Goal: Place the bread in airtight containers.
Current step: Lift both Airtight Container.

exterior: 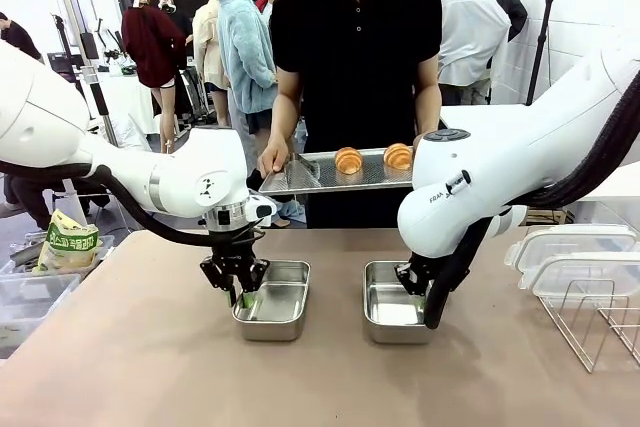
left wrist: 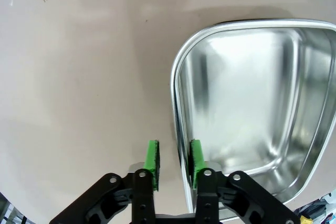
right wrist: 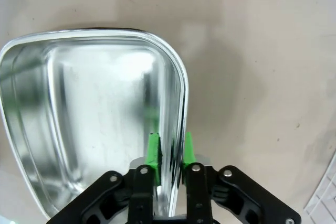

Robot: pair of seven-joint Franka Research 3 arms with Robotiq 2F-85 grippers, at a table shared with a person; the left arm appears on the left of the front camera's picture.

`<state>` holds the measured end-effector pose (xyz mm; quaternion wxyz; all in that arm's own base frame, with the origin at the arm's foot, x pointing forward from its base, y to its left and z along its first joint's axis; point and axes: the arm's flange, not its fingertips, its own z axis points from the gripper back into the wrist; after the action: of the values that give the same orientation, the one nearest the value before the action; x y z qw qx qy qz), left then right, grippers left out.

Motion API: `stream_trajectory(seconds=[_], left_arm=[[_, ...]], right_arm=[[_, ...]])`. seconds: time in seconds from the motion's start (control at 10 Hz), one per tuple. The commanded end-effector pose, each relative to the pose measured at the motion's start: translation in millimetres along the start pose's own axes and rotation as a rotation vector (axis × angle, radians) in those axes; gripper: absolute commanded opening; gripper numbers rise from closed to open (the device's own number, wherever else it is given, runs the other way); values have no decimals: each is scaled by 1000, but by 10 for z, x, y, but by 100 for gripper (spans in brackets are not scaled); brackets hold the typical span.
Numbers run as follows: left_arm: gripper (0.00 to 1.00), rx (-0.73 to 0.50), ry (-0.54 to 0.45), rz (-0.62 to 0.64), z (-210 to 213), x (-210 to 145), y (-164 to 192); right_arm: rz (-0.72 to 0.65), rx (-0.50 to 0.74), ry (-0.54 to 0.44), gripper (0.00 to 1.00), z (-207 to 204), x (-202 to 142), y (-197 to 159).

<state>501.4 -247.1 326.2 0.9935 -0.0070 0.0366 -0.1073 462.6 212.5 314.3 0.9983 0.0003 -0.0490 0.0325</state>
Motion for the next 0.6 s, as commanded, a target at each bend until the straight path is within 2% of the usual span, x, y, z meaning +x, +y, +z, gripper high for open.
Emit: stream_trajectory(seconds=[0.0,0.5], left_arm=[[0,26,5,18,9,30,-5],[0,35,11,29,62,-23,-6]], right_arm=[[9,-15,-8,0,-43,53,22],[7,-26,-6,0,-37,52,31]])
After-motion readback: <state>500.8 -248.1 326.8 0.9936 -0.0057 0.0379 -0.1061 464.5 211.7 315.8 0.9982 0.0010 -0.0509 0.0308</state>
